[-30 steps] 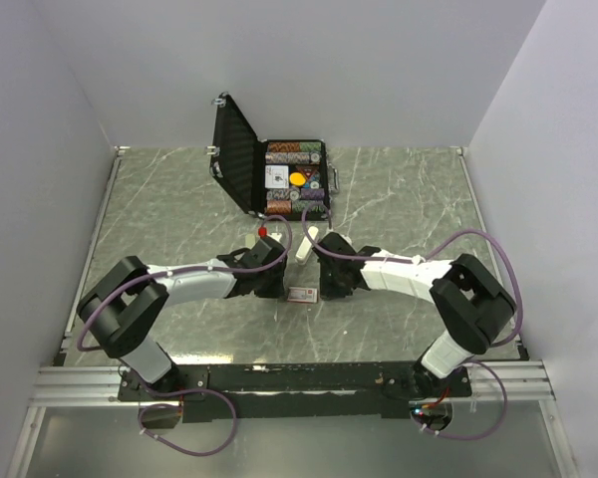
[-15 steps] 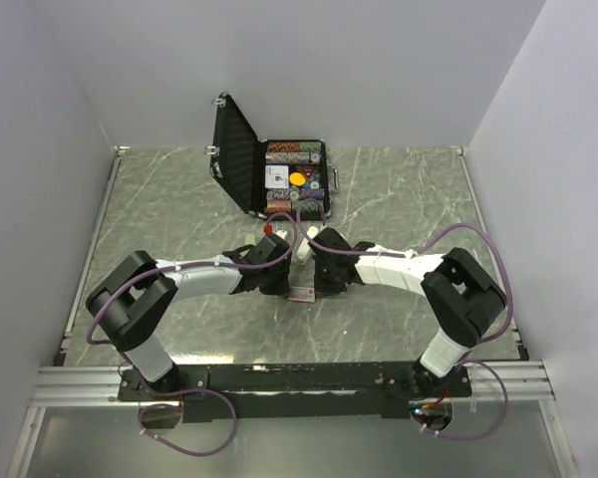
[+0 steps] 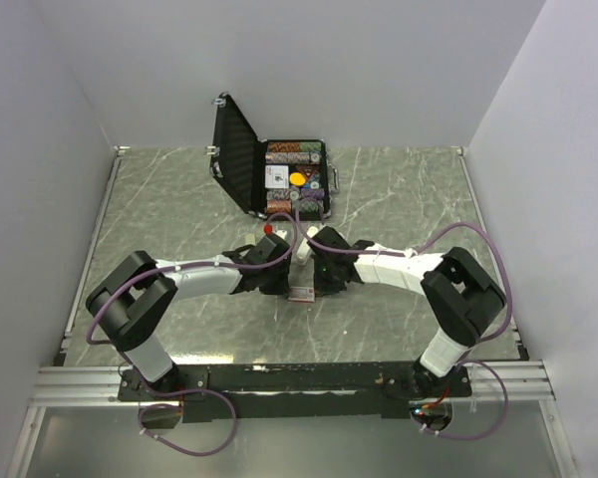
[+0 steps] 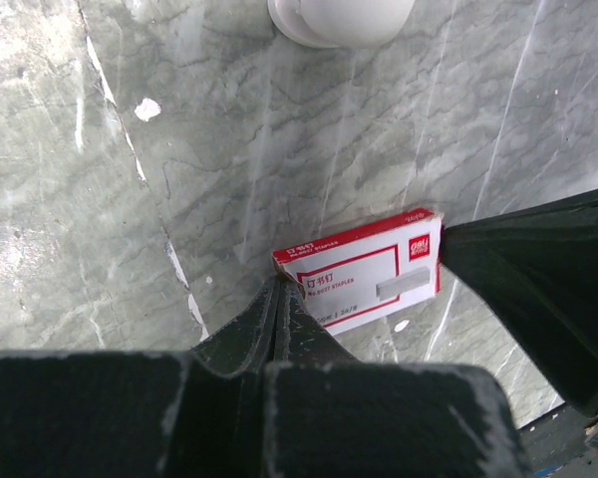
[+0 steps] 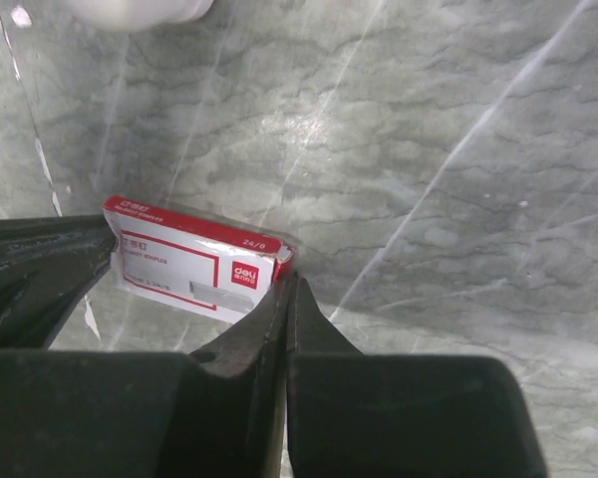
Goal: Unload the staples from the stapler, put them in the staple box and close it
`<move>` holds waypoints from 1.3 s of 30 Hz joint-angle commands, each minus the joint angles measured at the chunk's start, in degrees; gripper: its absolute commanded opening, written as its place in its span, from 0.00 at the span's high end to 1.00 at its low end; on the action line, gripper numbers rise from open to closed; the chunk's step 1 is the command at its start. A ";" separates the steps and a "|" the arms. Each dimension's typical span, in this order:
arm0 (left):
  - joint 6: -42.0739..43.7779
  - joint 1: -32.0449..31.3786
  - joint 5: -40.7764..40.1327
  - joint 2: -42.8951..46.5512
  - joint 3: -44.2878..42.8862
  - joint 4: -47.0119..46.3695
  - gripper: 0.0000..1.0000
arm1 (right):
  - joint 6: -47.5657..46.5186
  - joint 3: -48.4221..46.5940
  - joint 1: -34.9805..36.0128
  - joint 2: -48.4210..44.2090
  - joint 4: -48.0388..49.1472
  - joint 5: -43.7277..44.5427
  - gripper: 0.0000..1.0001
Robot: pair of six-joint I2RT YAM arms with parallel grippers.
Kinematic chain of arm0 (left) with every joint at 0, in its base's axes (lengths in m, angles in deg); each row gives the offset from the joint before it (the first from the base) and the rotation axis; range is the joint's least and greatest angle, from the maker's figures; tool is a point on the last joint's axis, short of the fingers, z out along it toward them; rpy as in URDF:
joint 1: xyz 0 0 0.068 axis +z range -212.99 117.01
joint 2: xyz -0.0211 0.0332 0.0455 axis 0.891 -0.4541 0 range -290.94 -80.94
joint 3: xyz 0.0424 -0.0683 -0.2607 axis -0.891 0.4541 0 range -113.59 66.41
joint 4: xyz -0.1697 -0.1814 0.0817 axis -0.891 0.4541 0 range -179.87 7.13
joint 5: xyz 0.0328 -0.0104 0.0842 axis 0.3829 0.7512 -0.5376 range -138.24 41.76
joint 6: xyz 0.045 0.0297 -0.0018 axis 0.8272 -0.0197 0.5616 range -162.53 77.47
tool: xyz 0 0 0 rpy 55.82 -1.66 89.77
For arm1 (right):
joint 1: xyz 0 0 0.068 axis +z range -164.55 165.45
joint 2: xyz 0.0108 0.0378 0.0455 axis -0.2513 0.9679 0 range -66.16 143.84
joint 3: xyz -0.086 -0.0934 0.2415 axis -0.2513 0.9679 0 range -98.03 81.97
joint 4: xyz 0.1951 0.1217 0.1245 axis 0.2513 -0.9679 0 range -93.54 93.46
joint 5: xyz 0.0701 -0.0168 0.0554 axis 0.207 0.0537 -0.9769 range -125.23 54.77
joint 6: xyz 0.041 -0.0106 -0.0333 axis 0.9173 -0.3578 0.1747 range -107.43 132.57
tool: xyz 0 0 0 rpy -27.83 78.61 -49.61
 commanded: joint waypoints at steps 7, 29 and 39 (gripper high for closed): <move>1.09 -0.81 -4.33 4.82 -1.06 3.06 0.99 | -3.01 -2.20 -1.23 -9.94 -6.52 12.30 0.82; 13.65 3.06 -26.66 30.31 -11.95 15.63 0.03 | -15.76 -15.20 -7.12 -22.16 -7.75 22.68 0.00; 16.91 3.06 -29.56 37.61 -10.73 11.77 0.03 | -16.37 -20.31 -7.12 -25.50 -11.00 25.66 0.00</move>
